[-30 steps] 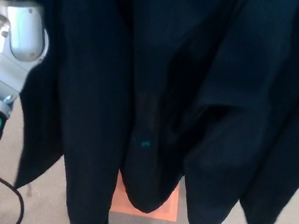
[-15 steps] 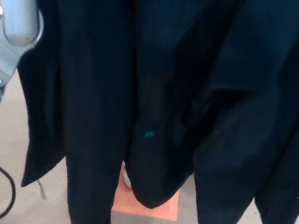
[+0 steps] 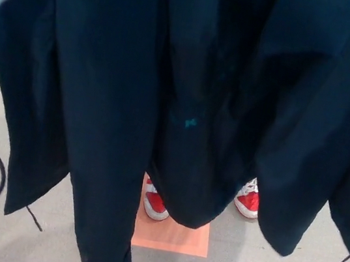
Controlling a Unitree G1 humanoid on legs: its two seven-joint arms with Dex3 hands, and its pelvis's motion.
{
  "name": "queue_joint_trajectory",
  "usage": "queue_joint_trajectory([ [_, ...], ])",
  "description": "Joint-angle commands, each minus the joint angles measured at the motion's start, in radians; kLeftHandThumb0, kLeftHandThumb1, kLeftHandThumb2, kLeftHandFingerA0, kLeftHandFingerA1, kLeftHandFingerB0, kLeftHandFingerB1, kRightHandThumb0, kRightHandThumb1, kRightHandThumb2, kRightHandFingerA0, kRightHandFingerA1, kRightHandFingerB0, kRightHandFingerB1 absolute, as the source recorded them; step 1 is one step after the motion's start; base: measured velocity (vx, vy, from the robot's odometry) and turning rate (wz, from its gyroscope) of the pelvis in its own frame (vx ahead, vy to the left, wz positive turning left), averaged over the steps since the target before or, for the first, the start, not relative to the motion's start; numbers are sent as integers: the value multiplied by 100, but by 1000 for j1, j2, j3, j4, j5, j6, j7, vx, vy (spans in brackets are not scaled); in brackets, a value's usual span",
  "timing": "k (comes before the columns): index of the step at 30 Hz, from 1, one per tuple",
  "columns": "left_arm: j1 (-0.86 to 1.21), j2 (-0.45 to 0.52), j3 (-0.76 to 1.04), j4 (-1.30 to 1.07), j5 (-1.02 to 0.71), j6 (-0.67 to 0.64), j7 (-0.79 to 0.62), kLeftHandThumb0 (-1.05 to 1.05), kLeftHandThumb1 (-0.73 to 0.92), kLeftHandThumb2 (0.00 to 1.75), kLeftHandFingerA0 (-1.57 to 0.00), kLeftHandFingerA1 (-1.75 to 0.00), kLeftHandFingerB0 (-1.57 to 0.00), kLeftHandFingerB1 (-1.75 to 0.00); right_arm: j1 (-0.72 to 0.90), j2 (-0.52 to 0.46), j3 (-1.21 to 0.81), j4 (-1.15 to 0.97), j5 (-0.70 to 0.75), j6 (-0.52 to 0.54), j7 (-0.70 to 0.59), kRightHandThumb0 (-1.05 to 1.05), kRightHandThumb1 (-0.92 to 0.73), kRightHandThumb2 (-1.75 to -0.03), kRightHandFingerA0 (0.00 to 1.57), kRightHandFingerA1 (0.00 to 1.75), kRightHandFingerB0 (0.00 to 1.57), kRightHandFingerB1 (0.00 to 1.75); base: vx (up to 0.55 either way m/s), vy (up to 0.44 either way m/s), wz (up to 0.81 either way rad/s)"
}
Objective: A person hands a coat to the robot and the robot grabs it with both hands and holds it while the person wears the coat.
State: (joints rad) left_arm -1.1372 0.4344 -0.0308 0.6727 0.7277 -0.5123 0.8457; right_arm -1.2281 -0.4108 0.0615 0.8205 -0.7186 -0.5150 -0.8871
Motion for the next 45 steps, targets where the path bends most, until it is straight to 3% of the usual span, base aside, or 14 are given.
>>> queue_joint_trajectory([
  [1,-57,71,19,64,-35,-10,16,-1,76,80,-82,-163,-69,-134,-63,-76,-25,78,56,-21,1,-4,-71,-83,114,130,74,113,0,0,0],
  [4,-104,82,16,118,-41,-26,16,0,73,79,-78,-161,-70,-135,-114,-85,-21,135,63,-33,17,-3,-68,-86,117,119,76,115,0,0,0],
  [13,-217,99,0,246,-48,-52,13,1,69,85,-83,-169,-68,-148,-200,-100,15,217,40,-27,-9,1,-69,-86,99,158,76,119,0,0,0],
  [19,-262,110,-17,302,-43,-59,7,0,72,78,-85,-165,-71,-143,-233,-117,35,255,36,-44,-10,-3,-73,-80,115,123,75,113,0,0,0],
  [25,-342,123,-57,390,-26,-58,34,0,74,71,-82,-166,-68,-144,-297,-120,57,310,29,11,-21,-2,-68,-83,98,161,76,128,0,0,0],
  [28,-369,122,-66,415,-36,-61,26,0,78,69,-77,-172,-60,-152,-313,-121,63,326,36,16,-11,-4,-74,-76,96,160,75,123,0,0,0],
  [29,-386,125,-76,427,-29,-60,30,-1,77,72,-79,-175,-58,-152,-322,-122,64,331,39,20,0,-10,-77,-67,91,161,75,98,0,0,0],
  [30,-394,126,-81,433,-26,-60,32,-1,77,72,-79,-175,-58,-152,-326,-123,65,333,41,22,5,-10,-77,-67,91,161,75,98,0,0,0],
  [32,-421,129,-87,450,-30,-59,24,-5,76,74,-81,-175,-60,-151,-346,-124,71,342,38,32,9,-7,-74,-68,105,141,80,83,0,0,0],
  [34,-444,129,-94,469,-30,-61,24,-5,77,71,-80,-175,-59,-153,-363,-128,80,352,31,31,-3,-10,-75,-69,104,148,81,81,0,0,0],
  [41,-463,133,-115,481,-36,-56,17,-6,77,69,-78,-175,-59,-152,-381,-125,91,359,43,38,11,1,-63,-87,98,164,76,113,0,0,0],
  [42,-463,133,-114,481,-40,-57,14,-5,76,69,-78,-175,-58,-152,-381,-124,92,359,43,41,11,2,-54,-102,122,132,79,100,0,0,0],
  [44,-465,133,-115,482,-40,-54,12,-6,77,68,-78,-175,-58,-152,-383,-123,94,359,43,46,9,3,-54,-102,122,133,79,101,0,0,0],
  [45,-467,134,-116,482,-40,-50,8,-6,74,69,-78,-175,-59,-151,-387,-121,93,361,47,49,13,5,-60,-84,96,162,75,115,0,0,0],
])
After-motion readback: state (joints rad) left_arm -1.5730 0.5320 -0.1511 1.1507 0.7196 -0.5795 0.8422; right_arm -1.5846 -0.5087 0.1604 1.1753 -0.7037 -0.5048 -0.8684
